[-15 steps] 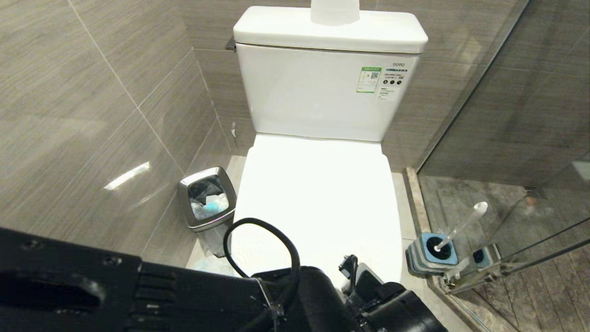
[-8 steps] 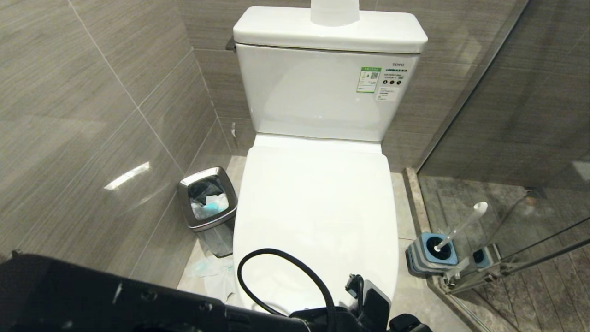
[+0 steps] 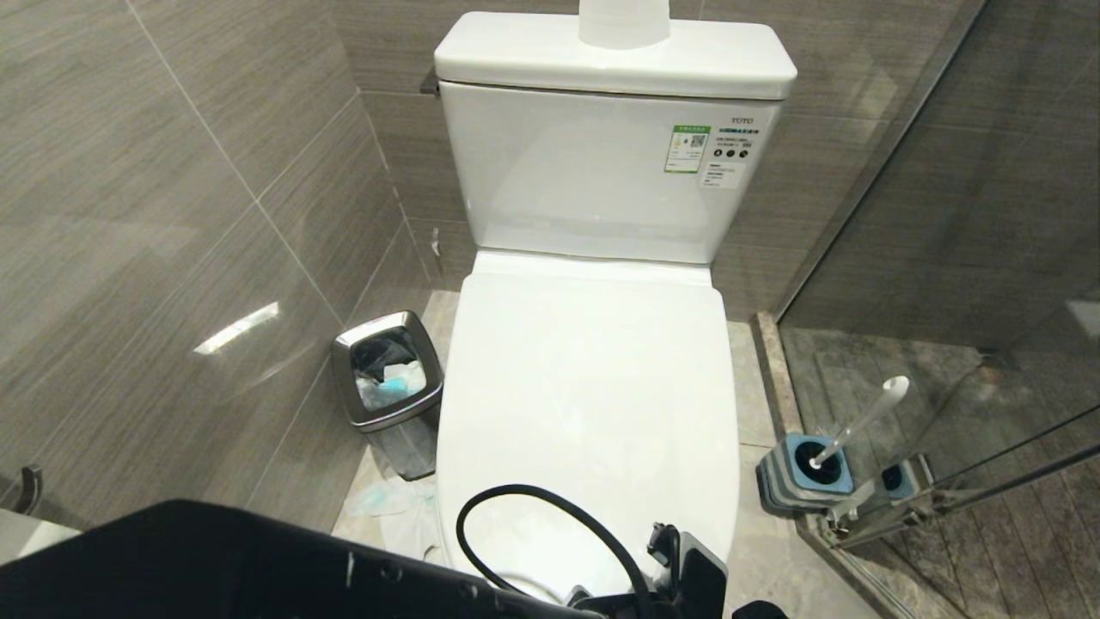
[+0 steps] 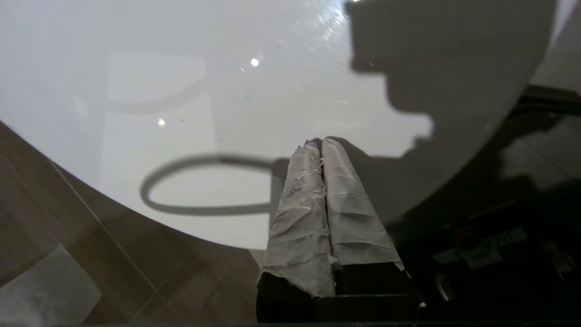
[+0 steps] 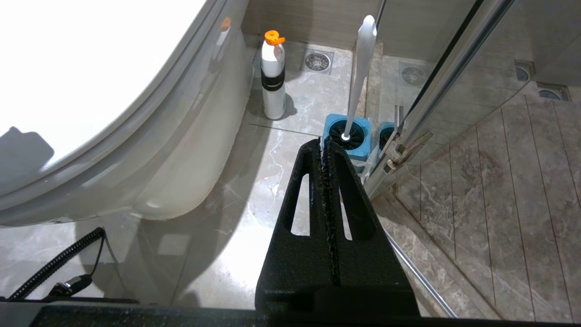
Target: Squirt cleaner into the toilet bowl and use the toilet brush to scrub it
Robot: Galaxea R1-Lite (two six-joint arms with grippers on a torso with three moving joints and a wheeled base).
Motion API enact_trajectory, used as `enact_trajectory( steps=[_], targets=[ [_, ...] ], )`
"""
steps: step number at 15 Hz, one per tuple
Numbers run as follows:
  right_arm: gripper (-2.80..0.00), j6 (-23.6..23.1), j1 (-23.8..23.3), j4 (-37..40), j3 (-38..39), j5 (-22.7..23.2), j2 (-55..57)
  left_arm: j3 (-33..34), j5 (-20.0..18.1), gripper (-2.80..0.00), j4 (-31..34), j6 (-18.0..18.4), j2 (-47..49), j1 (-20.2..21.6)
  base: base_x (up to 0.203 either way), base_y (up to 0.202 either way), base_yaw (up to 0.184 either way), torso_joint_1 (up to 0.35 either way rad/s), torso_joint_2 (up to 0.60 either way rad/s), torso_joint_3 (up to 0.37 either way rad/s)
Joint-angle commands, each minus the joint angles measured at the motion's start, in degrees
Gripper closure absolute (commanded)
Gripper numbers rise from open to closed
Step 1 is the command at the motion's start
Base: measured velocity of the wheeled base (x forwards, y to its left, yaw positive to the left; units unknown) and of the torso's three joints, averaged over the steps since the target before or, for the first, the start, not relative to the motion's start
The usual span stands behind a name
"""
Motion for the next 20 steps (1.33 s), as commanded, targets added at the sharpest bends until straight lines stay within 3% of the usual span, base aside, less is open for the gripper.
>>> enact_trajectory(
  steps=[1, 3, 6, 9, 12, 16, 18, 20],
  targets=[
    [0.0, 0.0, 0.0, 0.0, 0.1, 0.0, 0.0, -0.3, 3.1, 0.0, 0.4, -0.3, -3.3, 0.3, 0.0, 0.0, 0.0, 0.0, 0.0, 0.0],
    [0.0, 0.0, 0.0, 0.0, 0.1, 0.0, 0.0, -1.6, 5.3, 0.0, 0.5, 2.7, -8.9, 1.5, 0.0, 0.0, 0.0, 0.0, 0.0, 0.0],
    [0.0, 0.0, 0.0, 0.0, 0.0, 0.0, 0.0, -5.4, 5.9, 0.0, 0.5, 11.1, -18.9, 6.5, 0.0, 0.0, 0.0, 0.0, 0.0, 0.0],
    [0.0, 0.0, 0.0, 0.0, 0.1, 0.0, 0.0, -7.0, 4.0, 0.0, 0.4, 21.8, -29.1, 18.9, 0.0, 0.0, 0.0, 0.0, 0.0, 0.0],
    [0.0, 0.0, 0.0, 0.0, 0.1, 0.0, 0.0, -8.0, -6.6, 0.0, 0.3, 32.2, -37.9, 35.8, 0.0, 0.0, 0.0, 0.0, 0.0, 0.0],
    [0.0, 0.0, 0.0, 0.0, 0.0, 0.0, 0.0, -8.4, -28.0, 0.0, 0.6, 43.6, -49.0, 58.6, 0.0, 0.0, 0.0, 0.0, 0.0, 0.0],
    [0.0, 0.0, 0.0, 0.0, 0.0, 0.0, 0.0, -8.3, -33.6, 0.0, 3.0, 45.1, -53.7, 63.1, 0.0, 0.0, 0.0, 0.0, 0.0, 0.0],
    [0.0, 0.0, 0.0, 0.0, 0.1, 0.0, 0.0, -8.3, -34.4, 0.0, 5.8, 44.5, -55.7, 65.3, 0.0, 0.0, 0.0, 0.0, 0.0, 0.0]
  ],
)
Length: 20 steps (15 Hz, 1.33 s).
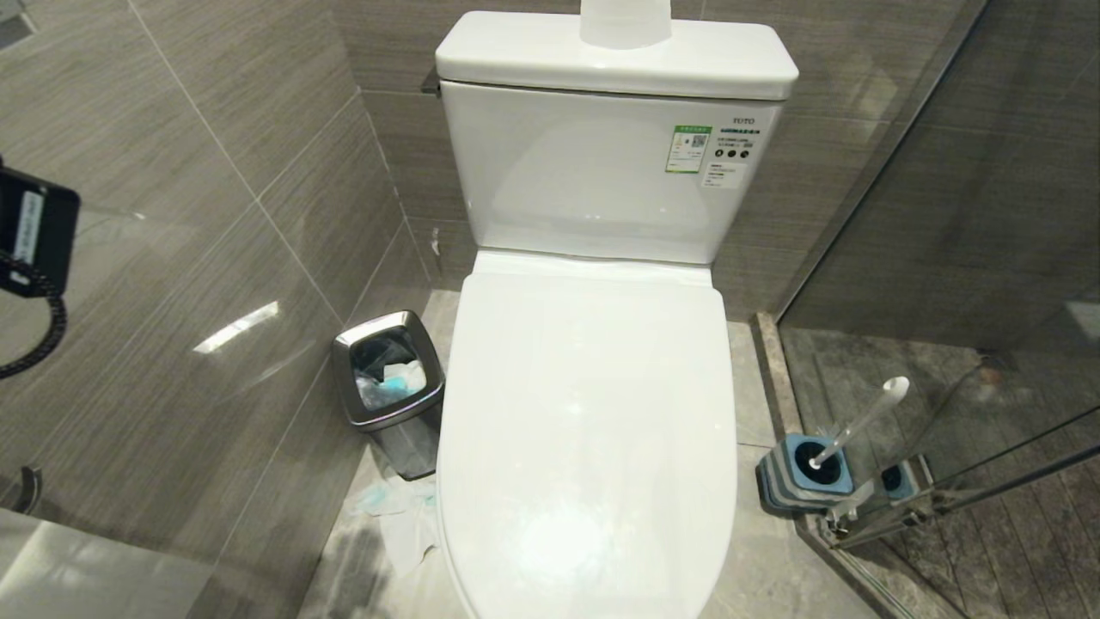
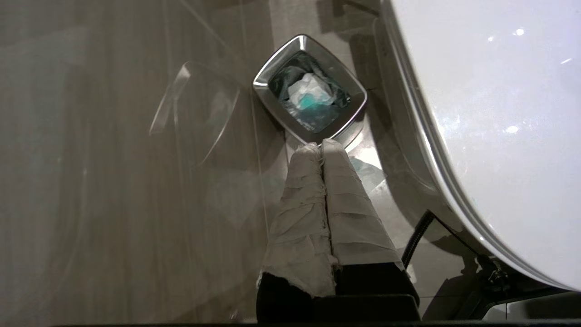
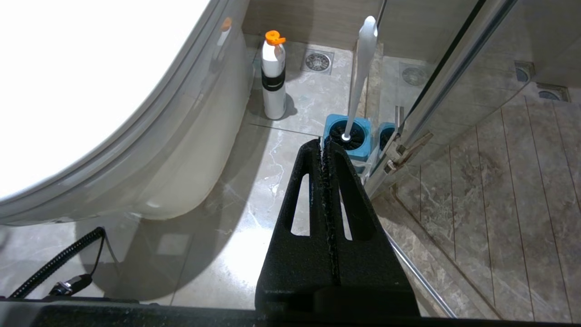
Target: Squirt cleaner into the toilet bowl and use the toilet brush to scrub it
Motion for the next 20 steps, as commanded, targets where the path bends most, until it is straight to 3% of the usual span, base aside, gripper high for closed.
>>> enact_trajectory(
  steps=[1, 4, 8, 10, 13, 15, 18, 20],
  targets=[
    [0.0, 0.0, 0.0, 0.0, 0.0, 0.0, 0.0, 0.0, -0.4, 0.0, 1.7, 0.0, -4.6, 3.7, 0.0, 0.0, 0.0, 0.0, 0.0, 0.0],
    [0.0, 0.0, 0.0, 0.0, 0.0, 0.0, 0.0, -1.5, -5.0, 0.0, 2.0, 0.5, -6.3, 6.3, 0.0, 0.0, 0.0, 0.0, 0.0, 0.0],
    [0.0, 0.0, 0.0, 0.0, 0.0, 0.0, 0.0, -5.2, -5.3, 0.0, 1.0, -2.4, -10.0, 6.2, 0.0, 0.0, 0.0, 0.0, 0.0, 0.0],
    [0.0, 0.0, 0.0, 0.0, 0.1, 0.0, 0.0, -6.4, -5.2, 0.0, -4.5, -4.6, -12.4, 6.3, 0.0, 0.0, 0.0, 0.0, 0.0, 0.0],
    [0.0, 0.0, 0.0, 0.0, 0.0, 0.0, 0.0, -5.7, -5.5, 0.0, -8.1, -3.8, -15.5, 7.5, 0.0, 0.0, 0.0, 0.0, 0.0, 0.0],
    [0.0, 0.0, 0.0, -0.1, 0.0, 0.0, 0.0, -1.2, -7.0, 0.0, -8.0, -3.4, -18.8, 9.3, 0.0, 0.0, 0.0, 0.0, 0.0, 0.0],
    [0.0, 0.0, 0.0, 0.0, 0.1, 0.0, 0.0, 10.5, -13.0, 0.0, -8.2, -1.9, -26.9, 13.7, 0.0, 0.0, 0.0, 0.0, 0.0, 0.0],
    [0.0, 0.0, 0.0, 0.0, 0.1, 0.0, 0.0, 17.0, -15.1, 0.0, -8.2, -1.7, -32.7, 13.8, 0.0, 0.0, 0.0, 0.0, 0.0, 0.0]
  ],
)
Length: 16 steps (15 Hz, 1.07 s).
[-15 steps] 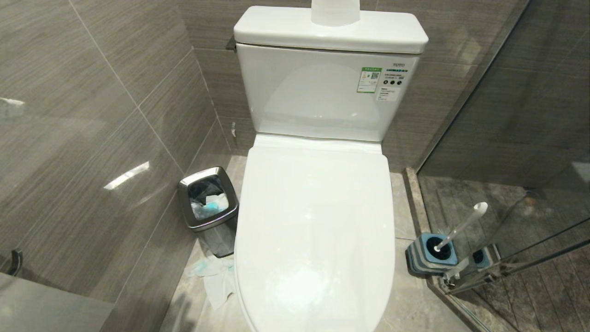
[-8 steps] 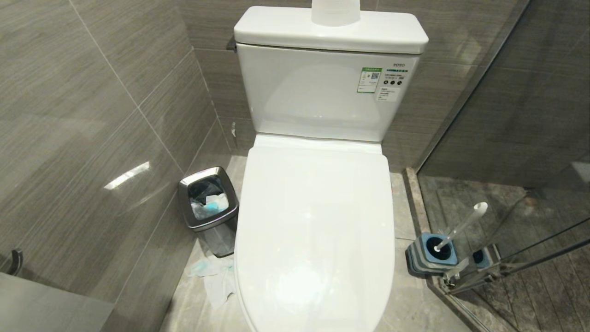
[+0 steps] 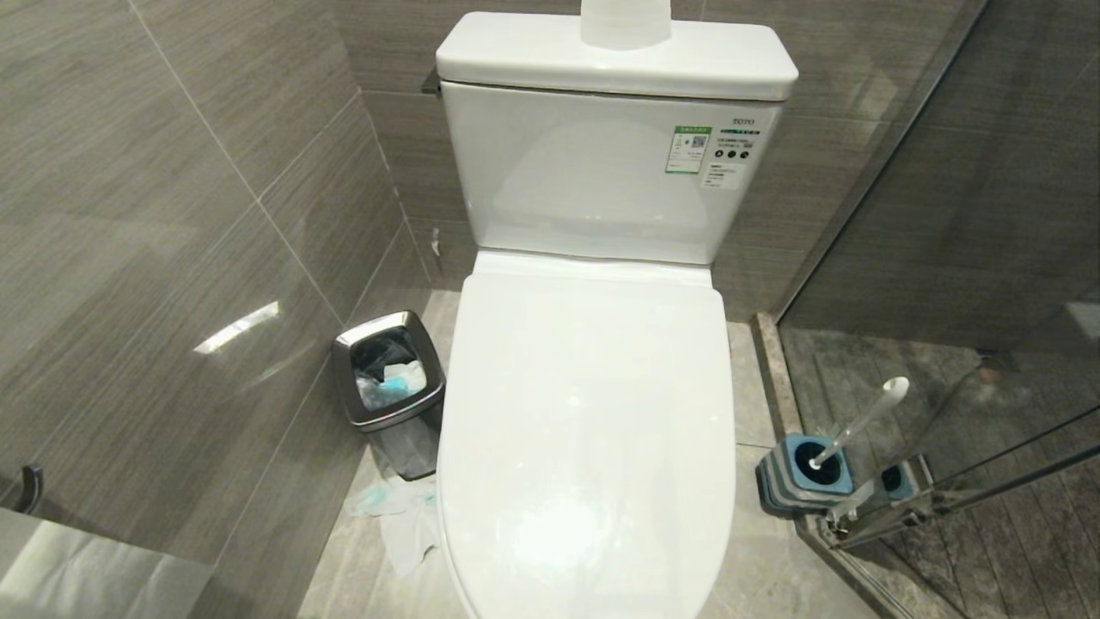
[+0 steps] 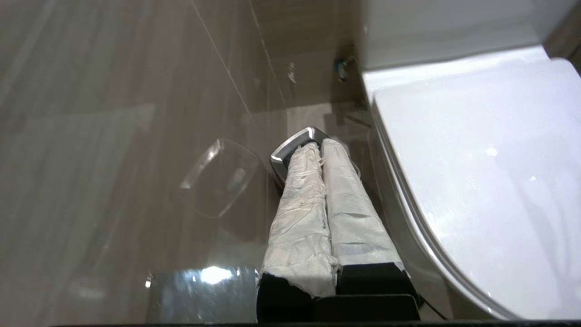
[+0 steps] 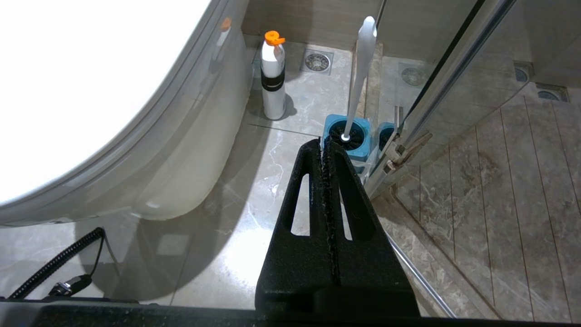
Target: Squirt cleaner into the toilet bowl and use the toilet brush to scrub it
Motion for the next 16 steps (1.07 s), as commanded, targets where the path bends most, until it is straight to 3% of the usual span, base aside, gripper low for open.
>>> enact_trajectory(
  steps=[1, 6, 13, 16],
  targets=[
    [0.0, 0.0, 0.0, 0.0, 0.1, 0.0, 0.0, 8.8, -1.4, 0.0, 0.1, 0.2, -9.5, -0.3, 0.0, 0.0, 0.0, 0.0, 0.0, 0.0],
    [0.0, 0.0, 0.0, 0.0, 0.1, 0.0, 0.0, 24.0, -3.6, 0.0, 0.2, -1.1, -24.2, -0.9, 0.0, 0.0, 0.0, 0.0, 0.0, 0.0],
    [0.0, 0.0, 0.0, 0.0, 0.0, 0.0, 0.0, 30.7, -5.1, 0.0, -0.4, -1.1, -44.9, -0.3, 0.0, 0.0, 0.0, 0.0, 0.0, 0.0],
    [0.0, 0.0, 0.0, 0.0, 0.0, 0.0, 0.0, 35.1, -2.1, 0.0, -9.9, -1.1, -46.5, -0.4, 0.0, 0.0, 0.0, 0.0, 0.0, 0.0]
  ],
)
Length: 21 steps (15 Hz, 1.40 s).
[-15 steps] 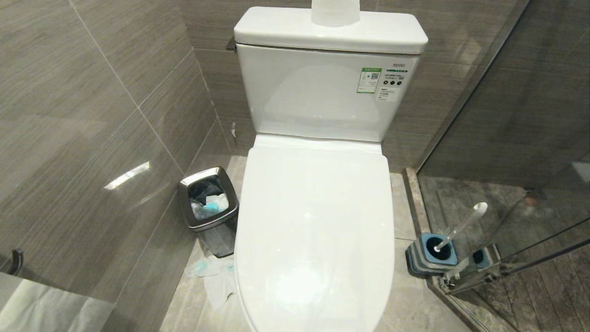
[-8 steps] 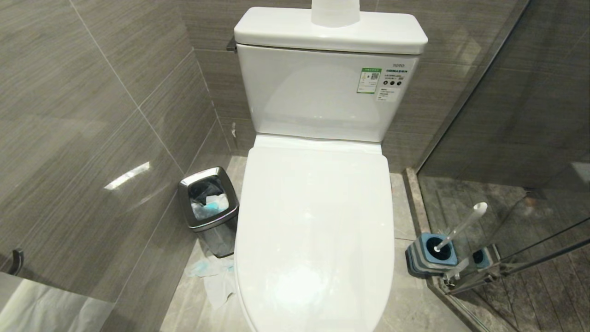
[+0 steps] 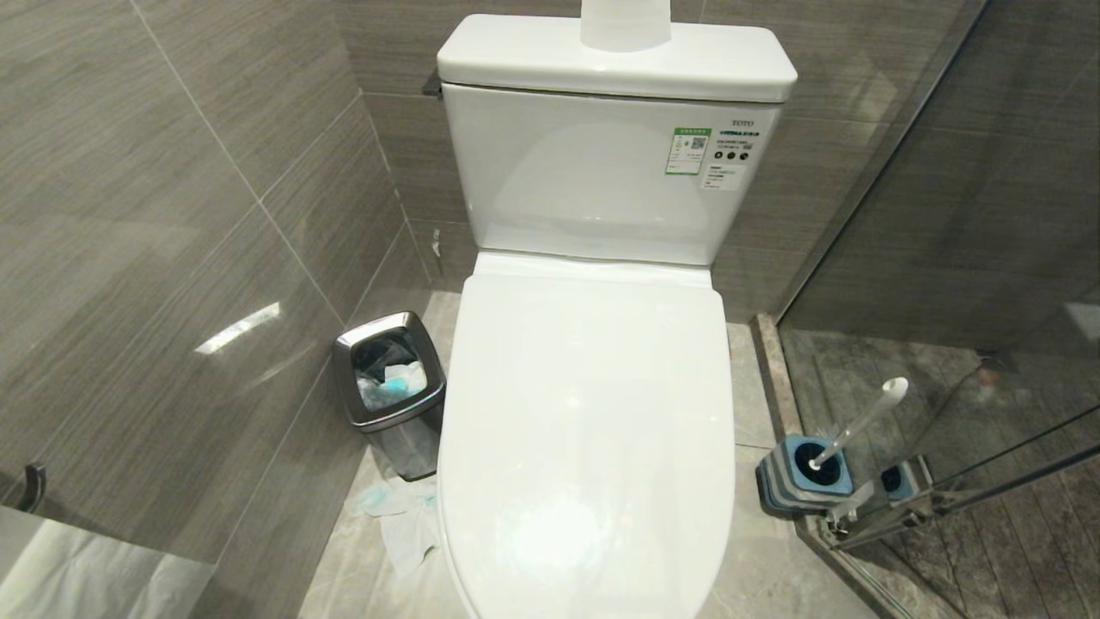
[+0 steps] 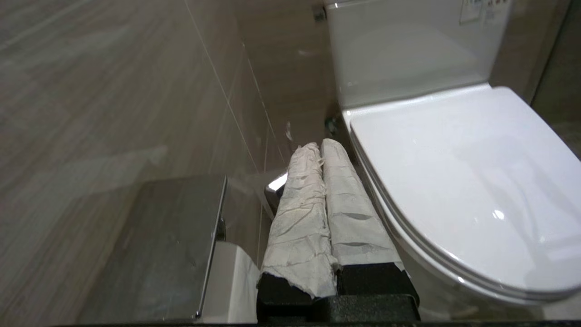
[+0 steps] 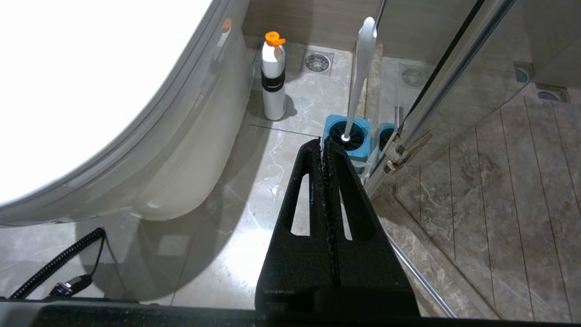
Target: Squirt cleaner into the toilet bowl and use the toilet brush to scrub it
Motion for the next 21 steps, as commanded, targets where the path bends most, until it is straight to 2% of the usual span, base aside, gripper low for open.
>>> enact_trajectory(
  steps=[1, 2, 4, 9, 11, 14, 16, 21],
  targets=[
    [0.0, 0.0, 0.0, 0.0, 0.0, 0.0, 0.0, 6.4, 0.7, 0.0, -11.1, -0.2, -2.5, 0.0, 0.0, 0.0, 0.0, 0.0, 0.0, 0.0],
    [0.0, 0.0, 0.0, 0.0, 0.1, 0.0, 0.0, 10.8, 1.0, 0.0, -17.7, -0.4, -2.4, 0.0, 0.0, 0.0, 0.0, 0.0, 0.0, 0.0],
    [0.0, 0.0, 0.0, 0.0, 0.0, 0.0, 0.0, 17.3, 1.4, 0.0, -26.9, -0.6, -2.4, 0.0, 0.0, 0.0, 0.0, 0.0, 0.0, 0.0],
    [0.0, 0.0, 0.0, 0.0, 0.1, 0.0, 0.0, 26.1, 2.5, 0.0, -31.6, -0.5, -2.4, 0.0, 0.0, 0.0, 0.0, 0.0, 0.0, 0.0],
    [0.0, 0.0, 0.0, 0.0, 0.0, 0.0, 0.0, 32.9, 3.6, 0.0, -36.7, -0.4, -2.4, 0.0, 0.0, 0.0, 0.0, 0.0, 0.0, 0.0],
    [0.0, 0.0, 0.0, 0.0, 0.1, 0.0, 0.0, 43.0, 3.9, 0.0, -48.6, -0.1, -2.4, 0.0, 0.0, 0.0, 0.0, 0.0, 0.0, 0.0],
    [0.0, 0.0, 0.0, 0.0, 0.1, 0.0, 0.0, 42.9, 3.9, 0.0, -45.8, -0.1, -2.4, 0.0, 0.0, 0.0, 0.0, 0.0, 0.0, 0.0],
    [0.0, 0.0, 0.0, 0.0, 0.1, 0.0, 0.0, 42.9, 6.6, 0.0, -29.8, -0.7, -2.4, 0.0, 0.0, 0.0, 0.0, 0.0, 0.0, 0.0]
  ],
)
